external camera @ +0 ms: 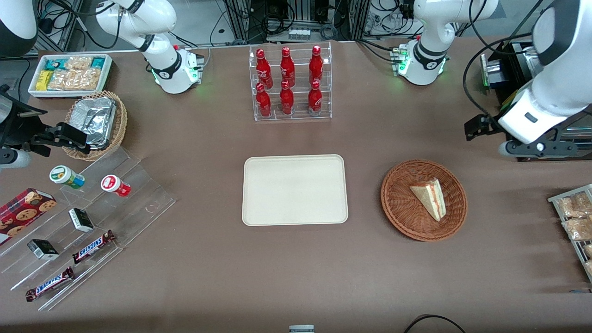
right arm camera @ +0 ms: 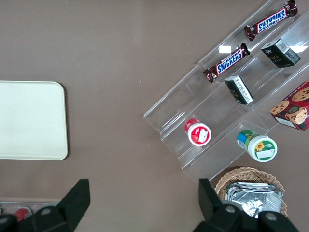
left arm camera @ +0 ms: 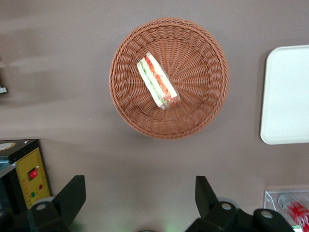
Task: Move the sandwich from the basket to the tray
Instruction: 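Move the open left gripper over the wrapped sandwich in the basket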
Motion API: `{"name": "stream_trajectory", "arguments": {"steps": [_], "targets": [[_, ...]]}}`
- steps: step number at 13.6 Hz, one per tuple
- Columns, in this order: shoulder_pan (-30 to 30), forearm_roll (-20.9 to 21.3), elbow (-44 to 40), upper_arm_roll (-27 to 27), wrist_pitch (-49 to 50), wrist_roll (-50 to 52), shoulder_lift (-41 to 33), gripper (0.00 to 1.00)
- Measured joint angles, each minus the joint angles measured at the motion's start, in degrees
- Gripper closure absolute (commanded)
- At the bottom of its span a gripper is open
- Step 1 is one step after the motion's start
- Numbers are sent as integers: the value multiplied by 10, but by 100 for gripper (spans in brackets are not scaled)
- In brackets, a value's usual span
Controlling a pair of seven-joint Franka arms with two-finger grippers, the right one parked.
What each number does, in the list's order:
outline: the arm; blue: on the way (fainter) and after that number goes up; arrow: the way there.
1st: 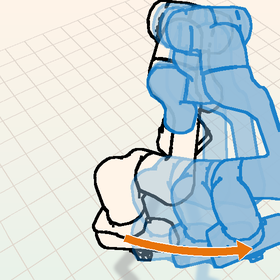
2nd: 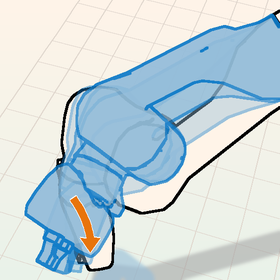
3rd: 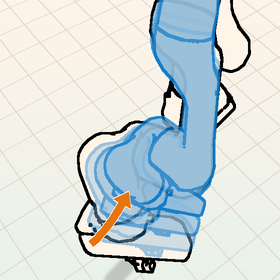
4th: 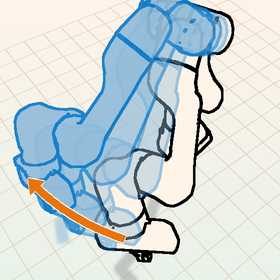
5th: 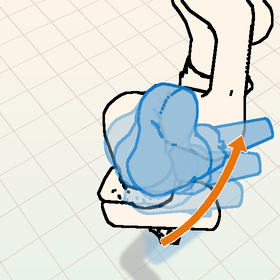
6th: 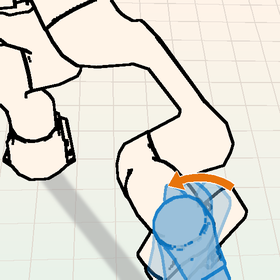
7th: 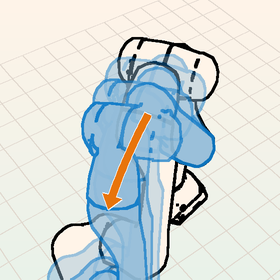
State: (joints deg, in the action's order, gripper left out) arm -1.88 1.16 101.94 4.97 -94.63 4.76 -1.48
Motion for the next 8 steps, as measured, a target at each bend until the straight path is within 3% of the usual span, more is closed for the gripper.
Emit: {"name": "stream_trajectory", "arguments": {"steps": [8], "targets": [[0,0,158,-1,-181,132,-14,0]]}}
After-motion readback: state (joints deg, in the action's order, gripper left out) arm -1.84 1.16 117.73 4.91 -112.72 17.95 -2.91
